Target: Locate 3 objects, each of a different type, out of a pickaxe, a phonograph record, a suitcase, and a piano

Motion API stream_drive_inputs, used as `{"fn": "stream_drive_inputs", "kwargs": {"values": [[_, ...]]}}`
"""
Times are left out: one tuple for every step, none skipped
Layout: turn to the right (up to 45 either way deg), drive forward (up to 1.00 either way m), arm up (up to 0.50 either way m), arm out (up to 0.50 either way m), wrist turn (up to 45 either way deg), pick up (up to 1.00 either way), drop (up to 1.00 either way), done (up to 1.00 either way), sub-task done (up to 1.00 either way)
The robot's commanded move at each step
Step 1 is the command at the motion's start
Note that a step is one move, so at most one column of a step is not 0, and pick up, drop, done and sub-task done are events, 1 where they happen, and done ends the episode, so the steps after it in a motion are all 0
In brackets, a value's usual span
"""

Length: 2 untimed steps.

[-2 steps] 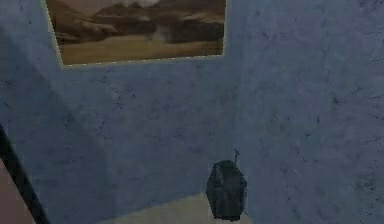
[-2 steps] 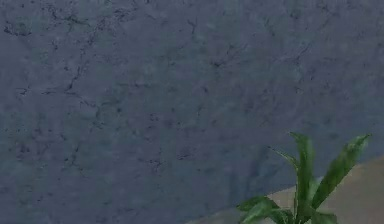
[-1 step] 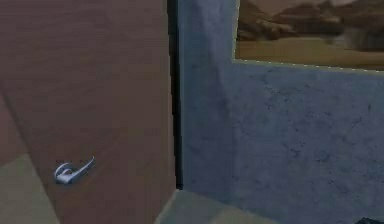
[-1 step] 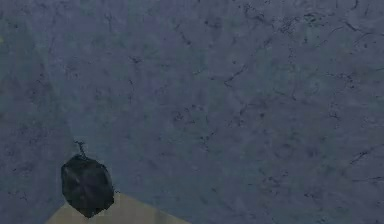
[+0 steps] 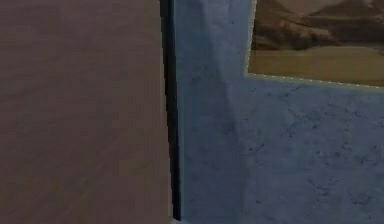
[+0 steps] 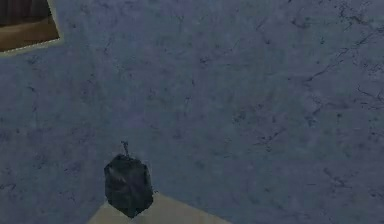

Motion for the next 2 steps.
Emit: {"fn": "stream_drive_inputs", "kwargs": {"values": [[45.0, 0.0, 0.0, 0.0, 0.0, 0.0, 0.0, 0.0, 0.0], [21.0, 0.0, 0.0, 0.0, 0.0, 0.0, 0.0, 0.0, 0.0]]}}
